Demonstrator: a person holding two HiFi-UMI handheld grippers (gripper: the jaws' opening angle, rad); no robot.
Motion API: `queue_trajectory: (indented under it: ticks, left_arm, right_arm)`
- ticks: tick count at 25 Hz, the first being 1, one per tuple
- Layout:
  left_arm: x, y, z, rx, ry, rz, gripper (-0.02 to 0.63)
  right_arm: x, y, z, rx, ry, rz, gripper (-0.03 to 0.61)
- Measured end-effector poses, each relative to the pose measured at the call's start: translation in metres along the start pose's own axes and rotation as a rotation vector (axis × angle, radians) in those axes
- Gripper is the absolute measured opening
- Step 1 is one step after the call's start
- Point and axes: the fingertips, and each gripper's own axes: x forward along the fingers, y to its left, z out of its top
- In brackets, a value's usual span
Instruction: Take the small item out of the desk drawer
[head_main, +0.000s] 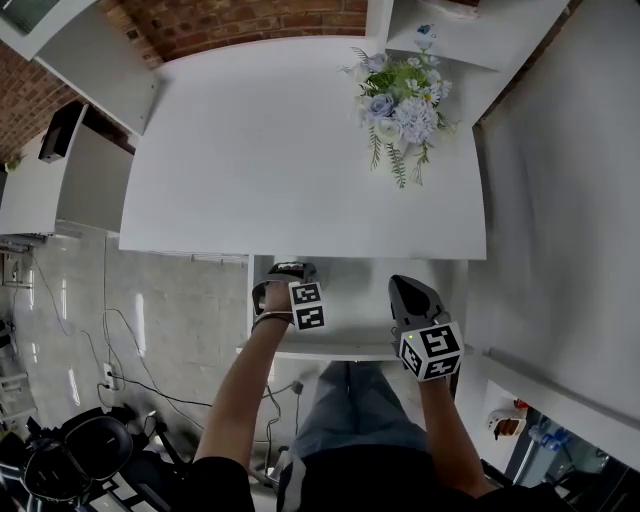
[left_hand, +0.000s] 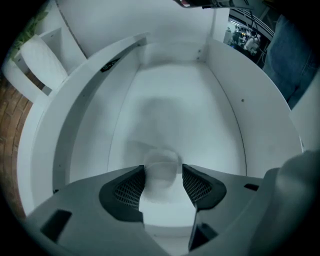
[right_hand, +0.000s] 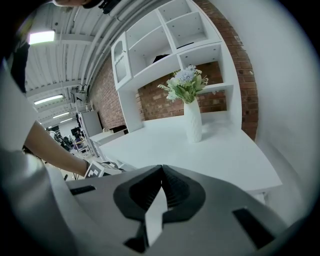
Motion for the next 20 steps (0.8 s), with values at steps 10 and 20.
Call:
queue_trajectory:
  ticks: [10,20]
  left_arm:
    - [0.006,0.005,-0.002,0.039,0.019,0.012,0.167]
    - [-0.046,0.013,0.029,-0.066,-0.147,0.103,0.163]
  right_arm:
    - [-0.008,-0.003,-0.005,0.001,0.011,-0.014,-0.002]
    - [-0.02,-0.006,0.004,-0.01,-0.017,-0.029,-0.003]
